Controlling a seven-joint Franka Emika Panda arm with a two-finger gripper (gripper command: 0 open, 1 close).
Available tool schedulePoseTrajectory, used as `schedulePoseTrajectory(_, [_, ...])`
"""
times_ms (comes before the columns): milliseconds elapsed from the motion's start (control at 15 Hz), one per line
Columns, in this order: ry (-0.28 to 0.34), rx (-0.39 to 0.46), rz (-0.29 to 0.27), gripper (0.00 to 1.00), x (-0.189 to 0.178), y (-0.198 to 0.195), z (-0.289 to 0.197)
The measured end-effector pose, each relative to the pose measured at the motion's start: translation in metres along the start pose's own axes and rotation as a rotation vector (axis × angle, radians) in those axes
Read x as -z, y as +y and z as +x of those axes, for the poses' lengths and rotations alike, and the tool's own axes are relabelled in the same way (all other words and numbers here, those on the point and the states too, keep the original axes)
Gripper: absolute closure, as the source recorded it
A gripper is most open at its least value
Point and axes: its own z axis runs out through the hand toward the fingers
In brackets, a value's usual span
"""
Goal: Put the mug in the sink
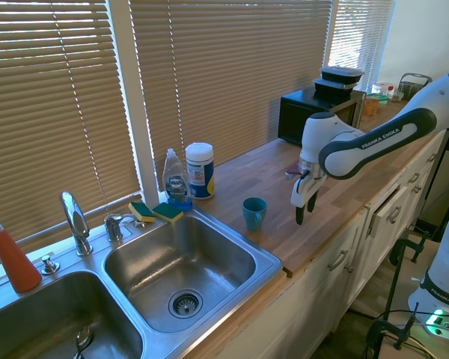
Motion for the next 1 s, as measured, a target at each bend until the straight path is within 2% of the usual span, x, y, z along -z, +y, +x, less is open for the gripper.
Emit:
schedulePoseTrajectory(200, [0.008, 0.008, -0.005, 0.0, -0.001, 0.0, 0.001])
schedulePoseTrajectory(400, [0.025, 0.005, 0.014, 0.0, 0.004, -0.004, 0.004])
schedulePoseTrajectory(667, [0.069, -0.017, 0.077, 0.0, 0.039, -0.027, 0.011])
schedulePoseTrajectory(1000, [0.098, -0.115, 0.137, 0.0, 0.062, -0.069, 0.024])
